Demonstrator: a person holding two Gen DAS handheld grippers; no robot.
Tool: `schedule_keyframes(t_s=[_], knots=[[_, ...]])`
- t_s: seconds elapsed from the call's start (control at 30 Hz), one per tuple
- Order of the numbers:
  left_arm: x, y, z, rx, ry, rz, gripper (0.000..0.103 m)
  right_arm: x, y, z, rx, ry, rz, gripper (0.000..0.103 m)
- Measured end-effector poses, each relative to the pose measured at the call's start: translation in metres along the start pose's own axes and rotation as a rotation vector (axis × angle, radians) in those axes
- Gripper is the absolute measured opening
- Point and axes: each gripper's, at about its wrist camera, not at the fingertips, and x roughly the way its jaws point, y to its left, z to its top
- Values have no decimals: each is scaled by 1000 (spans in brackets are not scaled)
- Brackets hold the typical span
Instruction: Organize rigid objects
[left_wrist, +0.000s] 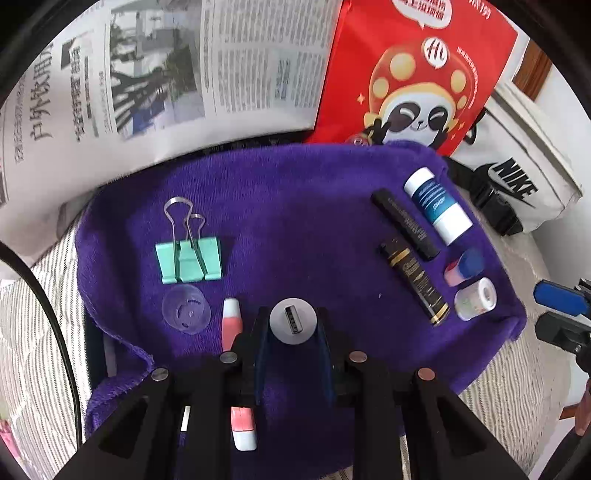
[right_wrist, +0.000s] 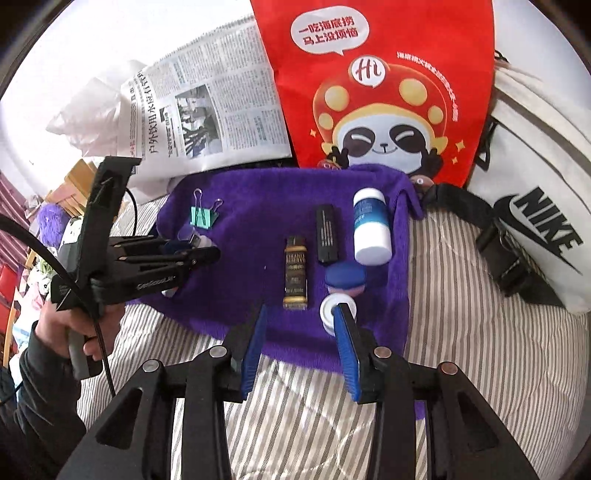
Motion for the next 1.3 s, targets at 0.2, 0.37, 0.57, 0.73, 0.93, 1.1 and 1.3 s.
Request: schedule_keyframes(t_s=[0.2, 0.37, 0.57, 0.73, 0.93, 1.1, 1.3], knots=[[6, -6, -4, 24, 11, 10, 25, 9, 3, -10, 11, 27, -9, 38], [4, -13, -9, 40, 44, 3, 44, 7, 6, -15, 5, 31, -34, 38], [-10, -22, -25, 35, 47, 28, 56, -13, 6, -24, 28, -8, -50, 52], [-42, -34, -42, 52, -23, 39, 76, -35, 11, -35, 47, -46, -66, 65], [-83, -35, -59, 9, -84, 53, 86, -49, 15, -44, 114, -36, -48, 72], [-116, -30, -78, -69, -105, 76, 89, -63, 21, -53, 149, -45, -62, 88], [-154, -34, -103, -133, -161, 145, 94, -80, 32, -63, 94, -44, -164, 100]])
